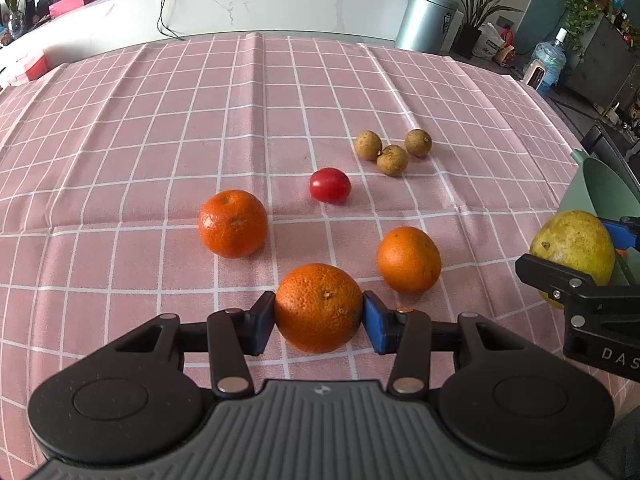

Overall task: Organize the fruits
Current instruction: 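Grasp the yellow-green pomelo with the right tool while the left tool grasps an orange, then carry pomelo and orange into the colander and open both tools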

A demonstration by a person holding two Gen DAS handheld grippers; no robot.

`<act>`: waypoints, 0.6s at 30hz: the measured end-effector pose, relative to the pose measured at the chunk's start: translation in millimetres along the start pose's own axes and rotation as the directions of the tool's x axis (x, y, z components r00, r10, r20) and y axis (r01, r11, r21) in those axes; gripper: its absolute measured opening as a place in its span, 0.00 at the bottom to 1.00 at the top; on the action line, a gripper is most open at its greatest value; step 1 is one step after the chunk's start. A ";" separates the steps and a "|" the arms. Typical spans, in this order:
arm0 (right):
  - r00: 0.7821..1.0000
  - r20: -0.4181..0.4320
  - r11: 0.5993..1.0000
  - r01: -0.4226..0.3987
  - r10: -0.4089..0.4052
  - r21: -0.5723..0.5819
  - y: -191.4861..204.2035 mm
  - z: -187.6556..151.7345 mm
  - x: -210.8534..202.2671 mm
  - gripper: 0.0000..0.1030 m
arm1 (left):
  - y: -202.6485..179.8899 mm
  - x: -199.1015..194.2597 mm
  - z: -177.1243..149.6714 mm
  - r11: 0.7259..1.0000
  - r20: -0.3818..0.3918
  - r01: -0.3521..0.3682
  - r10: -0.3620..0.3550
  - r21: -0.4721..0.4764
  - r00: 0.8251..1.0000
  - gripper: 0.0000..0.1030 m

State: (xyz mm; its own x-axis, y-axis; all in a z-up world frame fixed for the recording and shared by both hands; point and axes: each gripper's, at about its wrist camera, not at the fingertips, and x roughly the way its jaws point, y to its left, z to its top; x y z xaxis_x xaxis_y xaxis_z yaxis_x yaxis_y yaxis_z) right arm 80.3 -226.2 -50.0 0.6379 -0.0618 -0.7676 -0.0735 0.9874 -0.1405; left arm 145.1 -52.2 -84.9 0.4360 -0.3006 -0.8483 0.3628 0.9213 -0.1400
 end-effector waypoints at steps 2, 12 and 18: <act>1.000 0.008 1.000 0.000 0.000 0.012 -3.2 -0.3 -6.5 0.63 | -5.7 -7.9 2.7 1.000 0.010 0.005 -0.006 0.014 1.000 0.51; 0.998 0.051 0.996 0.035 -0.039 0.079 -39.8 -6.3 -47.6 0.63 | -69.0 -46.0 28.1 0.985 0.089 0.075 -0.090 0.158 0.992 0.51; 0.996 0.043 0.991 0.071 -0.076 0.109 -76.6 -20.5 -62.0 0.63 | -117.0 -43.7 38.1 0.962 0.089 0.113 -0.139 0.248 0.986 0.51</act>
State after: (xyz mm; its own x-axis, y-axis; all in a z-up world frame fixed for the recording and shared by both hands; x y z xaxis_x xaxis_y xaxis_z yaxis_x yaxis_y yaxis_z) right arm 30.6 -300.9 -4.5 0.6740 -0.1299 -0.7272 0.0560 0.9906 -0.1251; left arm 115.0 -156.2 -12.0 0.4528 -0.4468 -0.7716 0.6030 0.7909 -0.1041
